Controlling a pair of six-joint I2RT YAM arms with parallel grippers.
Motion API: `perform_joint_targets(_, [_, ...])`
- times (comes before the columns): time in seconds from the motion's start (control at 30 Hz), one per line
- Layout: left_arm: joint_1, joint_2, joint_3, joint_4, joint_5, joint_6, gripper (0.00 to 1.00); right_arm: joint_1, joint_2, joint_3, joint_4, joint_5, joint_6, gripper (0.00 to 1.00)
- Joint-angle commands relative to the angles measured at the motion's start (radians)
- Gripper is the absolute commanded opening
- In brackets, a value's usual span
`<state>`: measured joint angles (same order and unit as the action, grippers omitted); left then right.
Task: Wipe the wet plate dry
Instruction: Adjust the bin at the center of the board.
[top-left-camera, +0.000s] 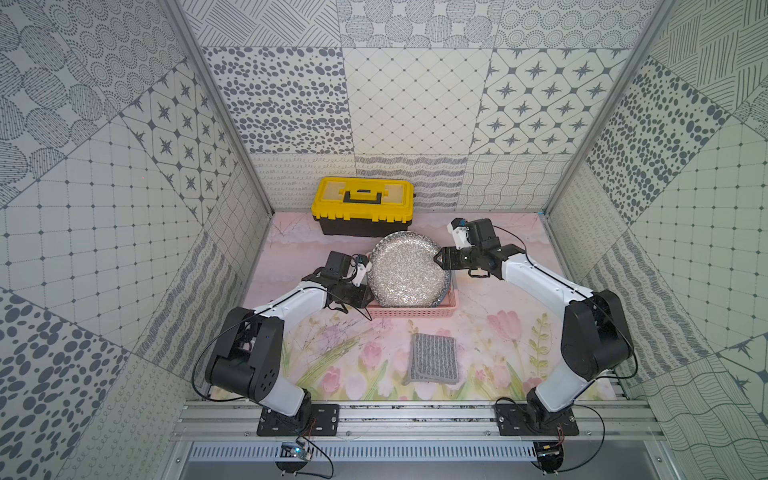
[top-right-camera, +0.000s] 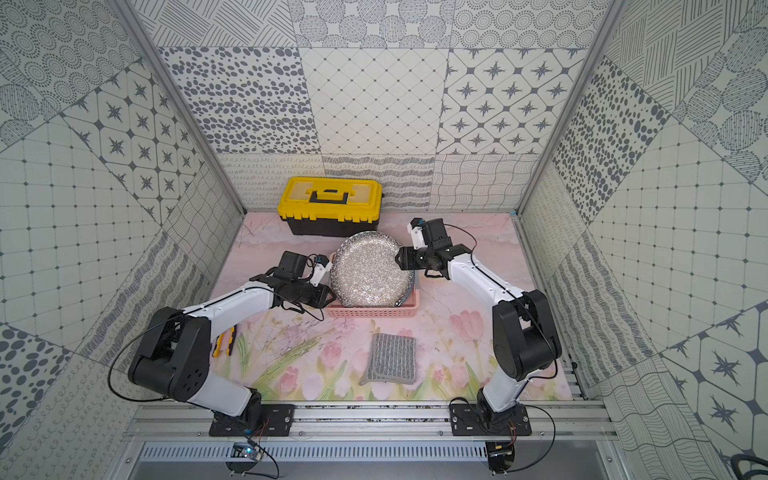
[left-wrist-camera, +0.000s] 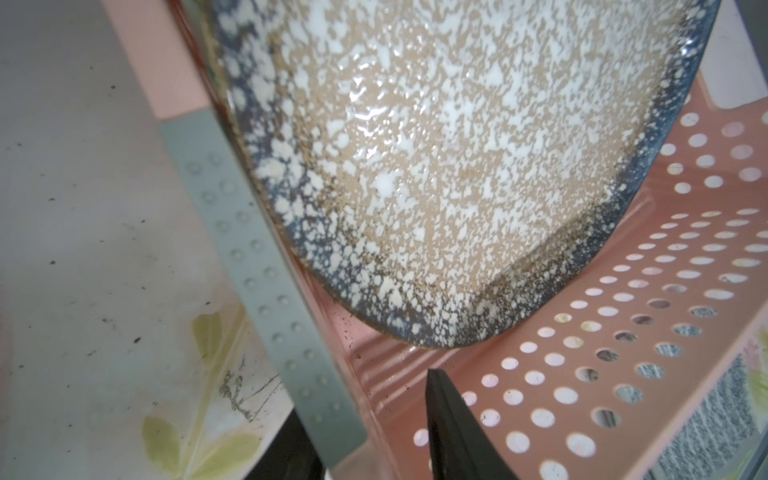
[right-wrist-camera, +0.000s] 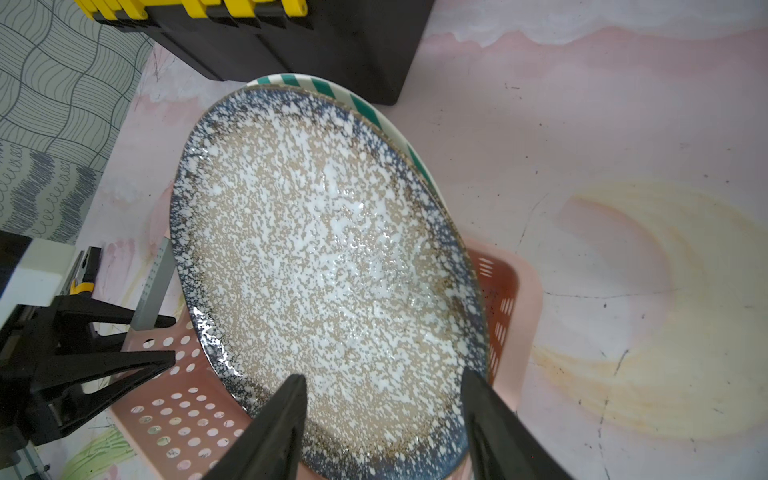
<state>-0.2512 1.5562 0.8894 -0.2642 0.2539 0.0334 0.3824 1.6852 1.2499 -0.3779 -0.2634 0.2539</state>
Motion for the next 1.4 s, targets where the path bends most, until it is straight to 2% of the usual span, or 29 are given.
perform_joint_targets(0.0, [-0.005, 0.013, -0.001, 0.001, -0.11, 0.013, 0.42, -0.016, 0.027, 0.023, 0.0, -0.01, -0.028, 0.63])
perform_joint_targets(0.17, [-0.005, 0.025, -0.002, 0.005, -0.12, 0.011, 0.38, -0.026, 0.061, 0.036, -0.006, -0.038, -0.076, 0.63])
perform_joint_targets(0.3, [-0.004, 0.033, -0.001, 0.005, -0.145, 0.013, 0.3, -0.029, 0.082, 0.052, -0.01, -0.043, -0.107, 0.63])
perform_joint_targets(0.57, [-0.005, 0.033, -0.001, 0.003, -0.137, 0.014, 0.33, -0.03, 0.117, 0.087, -0.023, -0.026, -0.128, 0.63])
perform_joint_targets(0.8, [-0.005, 0.051, 0.006, 0.0, -0.136, 0.001, 0.33, -0.025, 0.102, 0.052, -0.024, -0.127, -0.122, 0.55])
perform_joint_targets(1.1, [-0.013, 0.079, 0.009, 0.006, -0.146, -0.02, 0.2, -0.022, 0.092, 0.001, -0.021, -0.21, -0.122, 0.44])
perform_joint_targets(1.2, [-0.02, 0.089, 0.015, 0.001, -0.166, -0.021, 0.11, -0.021, 0.093, -0.003, -0.017, -0.234, -0.117, 0.41])
perform_joint_targets(1.37, [-0.04, 0.095, 0.023, -0.001, -0.211, -0.021, 0.08, -0.017, 0.086, -0.006, -0.011, -0.283, -0.111, 0.33])
